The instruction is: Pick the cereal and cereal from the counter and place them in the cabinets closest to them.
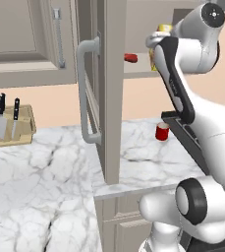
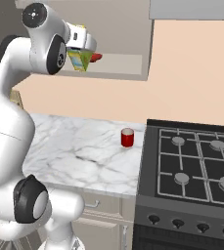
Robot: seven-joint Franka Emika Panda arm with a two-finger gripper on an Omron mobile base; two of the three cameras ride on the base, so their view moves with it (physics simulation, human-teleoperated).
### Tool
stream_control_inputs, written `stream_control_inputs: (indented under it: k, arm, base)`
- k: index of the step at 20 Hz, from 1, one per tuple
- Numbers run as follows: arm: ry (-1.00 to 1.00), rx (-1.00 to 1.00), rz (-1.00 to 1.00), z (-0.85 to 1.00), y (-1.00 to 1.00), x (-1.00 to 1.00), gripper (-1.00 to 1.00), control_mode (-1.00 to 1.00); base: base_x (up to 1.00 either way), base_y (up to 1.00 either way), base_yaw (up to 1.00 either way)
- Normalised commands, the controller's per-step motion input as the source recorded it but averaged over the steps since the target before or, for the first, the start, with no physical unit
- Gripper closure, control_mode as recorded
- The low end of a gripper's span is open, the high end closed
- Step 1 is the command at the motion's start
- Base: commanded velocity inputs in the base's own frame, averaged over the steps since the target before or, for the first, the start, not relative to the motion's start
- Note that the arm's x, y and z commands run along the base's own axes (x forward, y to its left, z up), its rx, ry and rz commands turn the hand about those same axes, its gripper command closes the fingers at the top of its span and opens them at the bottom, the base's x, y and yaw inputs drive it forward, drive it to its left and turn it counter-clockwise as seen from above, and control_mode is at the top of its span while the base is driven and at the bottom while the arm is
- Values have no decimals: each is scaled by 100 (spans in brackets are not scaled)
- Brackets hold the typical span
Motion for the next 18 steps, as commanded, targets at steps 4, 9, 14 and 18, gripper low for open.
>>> stream_control_inputs:
  k: [4,9,14,18]
  arm:
    - [0,0,2,0,0,49,100,-100]
    - [0,-2,1,-6,0,37,100,-100]
    - [0,-4,0,-13,0,25,100,-100]
    - [0,-2,0,-6,0,29,100,-100]
  base:
    - [0,0,0]
    - [0,0,0]
    - [0,0,0]
    - [0,0,0]
